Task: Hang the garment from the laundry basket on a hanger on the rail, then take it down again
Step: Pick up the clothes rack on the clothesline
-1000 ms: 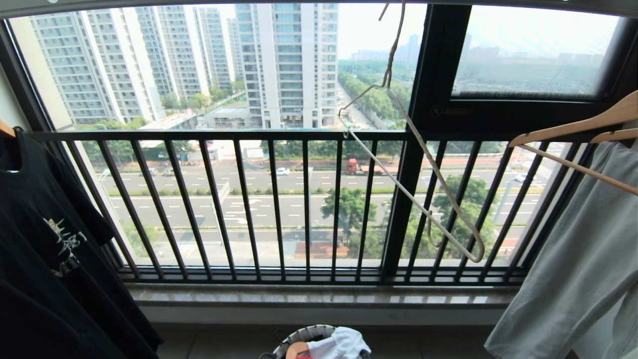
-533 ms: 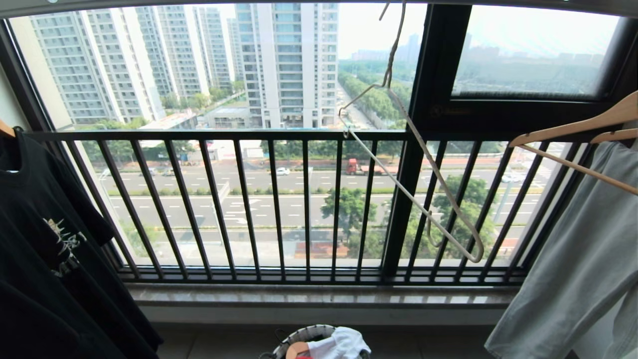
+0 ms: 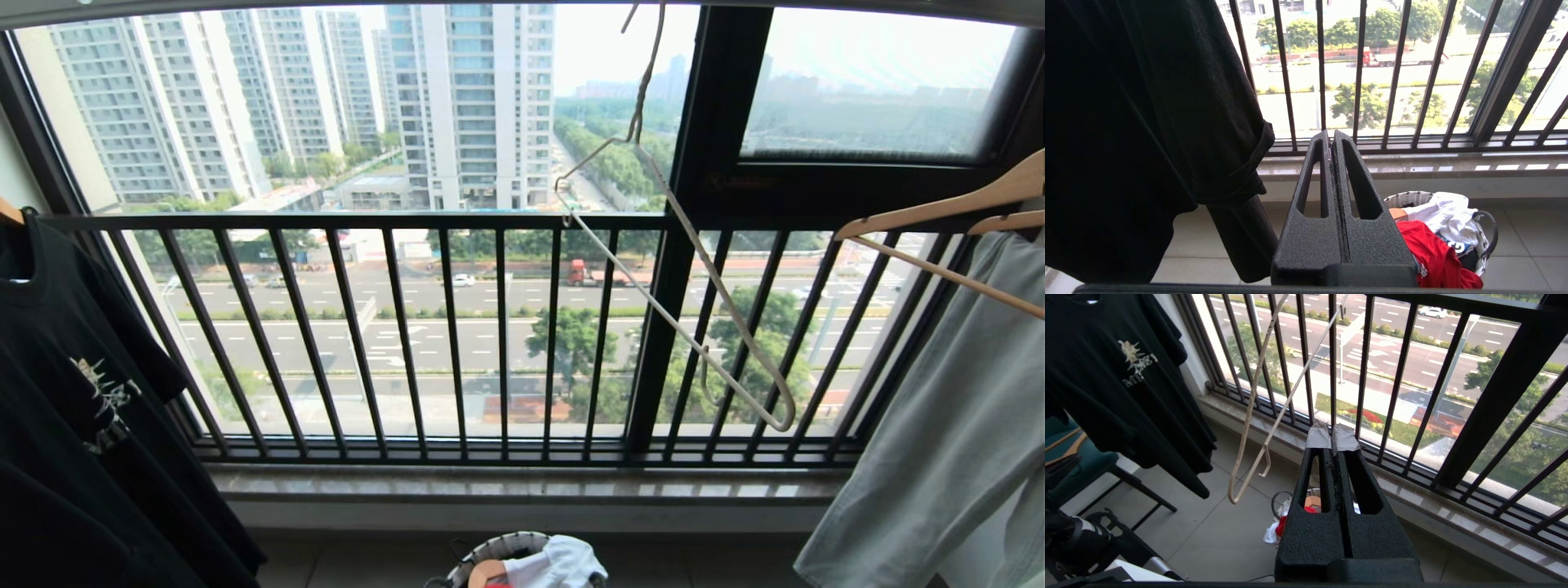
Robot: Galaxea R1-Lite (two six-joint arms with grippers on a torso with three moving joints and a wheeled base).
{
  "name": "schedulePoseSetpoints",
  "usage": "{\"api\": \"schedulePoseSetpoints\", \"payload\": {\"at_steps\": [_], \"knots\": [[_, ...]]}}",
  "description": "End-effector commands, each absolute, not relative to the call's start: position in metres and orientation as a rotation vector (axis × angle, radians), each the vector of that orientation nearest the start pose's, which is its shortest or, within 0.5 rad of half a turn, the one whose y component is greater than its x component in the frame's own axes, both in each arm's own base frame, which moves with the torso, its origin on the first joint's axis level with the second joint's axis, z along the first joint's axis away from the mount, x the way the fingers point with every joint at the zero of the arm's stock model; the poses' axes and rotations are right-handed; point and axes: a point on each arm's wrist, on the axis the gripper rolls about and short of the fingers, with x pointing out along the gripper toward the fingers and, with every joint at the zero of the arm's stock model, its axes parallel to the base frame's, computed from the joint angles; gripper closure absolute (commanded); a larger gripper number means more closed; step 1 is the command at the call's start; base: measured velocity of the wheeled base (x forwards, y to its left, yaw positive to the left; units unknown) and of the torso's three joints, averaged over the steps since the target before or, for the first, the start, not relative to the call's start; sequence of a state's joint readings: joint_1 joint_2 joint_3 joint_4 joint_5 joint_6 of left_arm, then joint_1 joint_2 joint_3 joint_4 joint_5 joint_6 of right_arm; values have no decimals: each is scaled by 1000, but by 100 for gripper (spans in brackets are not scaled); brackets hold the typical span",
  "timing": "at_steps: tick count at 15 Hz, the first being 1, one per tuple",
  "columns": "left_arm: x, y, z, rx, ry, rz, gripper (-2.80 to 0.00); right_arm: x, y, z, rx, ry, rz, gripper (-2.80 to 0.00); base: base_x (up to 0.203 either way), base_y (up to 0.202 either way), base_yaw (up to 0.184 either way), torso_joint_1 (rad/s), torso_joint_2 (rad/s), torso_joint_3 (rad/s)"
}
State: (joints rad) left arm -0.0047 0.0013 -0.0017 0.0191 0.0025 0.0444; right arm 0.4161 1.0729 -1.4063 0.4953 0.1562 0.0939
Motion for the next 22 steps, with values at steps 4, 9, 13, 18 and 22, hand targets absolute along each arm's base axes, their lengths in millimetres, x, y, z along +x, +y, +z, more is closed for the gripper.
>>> {"api": "schedulePoseSetpoints", "payload": {"at_steps": [4, 9, 13, 18, 22], "knots": [[-23, 0, 74, 45, 20, -2, 0, 113, 115, 379, 36, 304, 629, 0, 0, 0, 0, 0, 0, 0], [-23, 0, 74, 45, 18, -2, 0, 126, 156, 385, 63, 318, 589, 0, 0, 0, 0, 0, 0, 0], [-23, 0, 74, 45, 20, -2, 0, 139, 185, 378, 0, 338, 500, -280, 0, 0, 0, 0, 0, 0], [-23, 0, 74, 45, 19, -2, 0, 156, 204, 356, -87, 405, 399, -280, 0, 0, 0, 0, 0, 0], [-23, 0, 74, 45, 20, -2, 0, 174, 211, 345, -119, 430, 358, -280, 0, 0, 0, 0, 0, 0]]}}
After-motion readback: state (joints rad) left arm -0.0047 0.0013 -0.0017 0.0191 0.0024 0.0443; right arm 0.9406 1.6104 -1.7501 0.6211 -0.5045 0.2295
